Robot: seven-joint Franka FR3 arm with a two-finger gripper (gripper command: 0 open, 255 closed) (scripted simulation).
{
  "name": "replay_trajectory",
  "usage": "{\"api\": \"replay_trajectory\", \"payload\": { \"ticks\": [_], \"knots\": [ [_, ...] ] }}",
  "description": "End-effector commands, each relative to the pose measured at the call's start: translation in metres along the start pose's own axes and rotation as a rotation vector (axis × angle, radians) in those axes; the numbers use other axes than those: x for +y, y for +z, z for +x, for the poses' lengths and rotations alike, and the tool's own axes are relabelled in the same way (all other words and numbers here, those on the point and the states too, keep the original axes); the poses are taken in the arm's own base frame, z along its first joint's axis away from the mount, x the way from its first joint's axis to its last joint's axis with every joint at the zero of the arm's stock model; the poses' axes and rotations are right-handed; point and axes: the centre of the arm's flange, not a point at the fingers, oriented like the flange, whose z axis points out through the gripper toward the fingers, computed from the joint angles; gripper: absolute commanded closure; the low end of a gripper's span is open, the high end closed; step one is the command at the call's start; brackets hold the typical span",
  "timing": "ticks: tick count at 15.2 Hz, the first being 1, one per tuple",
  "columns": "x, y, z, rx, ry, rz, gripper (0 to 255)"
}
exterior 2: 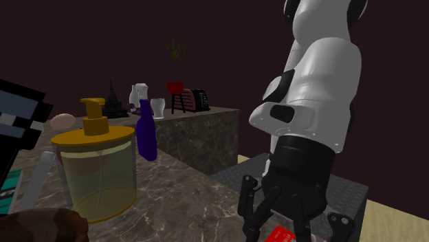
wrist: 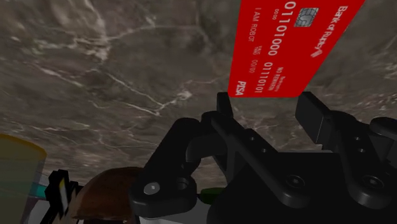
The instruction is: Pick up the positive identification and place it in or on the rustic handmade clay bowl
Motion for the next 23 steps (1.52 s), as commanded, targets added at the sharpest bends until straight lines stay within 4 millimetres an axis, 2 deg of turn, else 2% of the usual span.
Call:
{"api": "replay_trajectory", "payload": {
  "ticks": [1,23],
  "knots": [
    [0.002,-0.003,-0.003,-0.016,-0.002,-0.008,255],
    [0.002,-0.098,0.062,-0.016,-0.002,-0.008,255]
  ]
}}
